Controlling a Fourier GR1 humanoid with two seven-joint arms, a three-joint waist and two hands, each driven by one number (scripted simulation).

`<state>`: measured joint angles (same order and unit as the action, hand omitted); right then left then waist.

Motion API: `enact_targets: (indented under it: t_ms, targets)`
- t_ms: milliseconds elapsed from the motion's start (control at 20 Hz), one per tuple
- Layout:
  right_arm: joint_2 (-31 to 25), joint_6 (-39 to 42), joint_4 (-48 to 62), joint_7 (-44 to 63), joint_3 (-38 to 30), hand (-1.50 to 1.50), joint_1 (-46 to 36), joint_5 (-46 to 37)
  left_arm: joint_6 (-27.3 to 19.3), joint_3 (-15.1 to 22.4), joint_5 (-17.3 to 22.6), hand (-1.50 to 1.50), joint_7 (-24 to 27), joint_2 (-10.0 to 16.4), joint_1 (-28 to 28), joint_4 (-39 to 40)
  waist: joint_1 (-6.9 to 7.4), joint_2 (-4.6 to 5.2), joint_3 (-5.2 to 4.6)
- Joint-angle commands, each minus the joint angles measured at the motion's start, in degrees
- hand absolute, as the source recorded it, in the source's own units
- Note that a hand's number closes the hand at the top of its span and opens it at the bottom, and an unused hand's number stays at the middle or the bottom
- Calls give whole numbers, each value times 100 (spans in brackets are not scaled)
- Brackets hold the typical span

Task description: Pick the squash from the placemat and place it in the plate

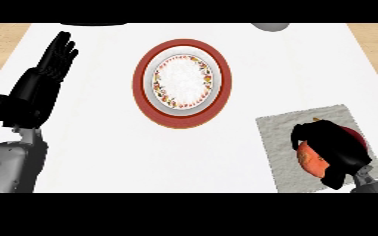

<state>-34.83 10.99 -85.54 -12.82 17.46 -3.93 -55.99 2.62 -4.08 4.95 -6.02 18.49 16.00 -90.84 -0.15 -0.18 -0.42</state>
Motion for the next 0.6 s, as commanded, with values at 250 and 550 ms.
enact_targets:
  t_ms: [250, 550]
  targets:
    - [557, -637, 35, 2523, -1650, 150, 657, -19, -148, -72, -76, 0, -123, -17, -240, -234, -346, -72, 35]
    - [1277, -612, -1952, 4209, -1740, 150, 1313, -265, 23, -168, 81, 0, -324, 115, -164, -375, -163, -38, 31]
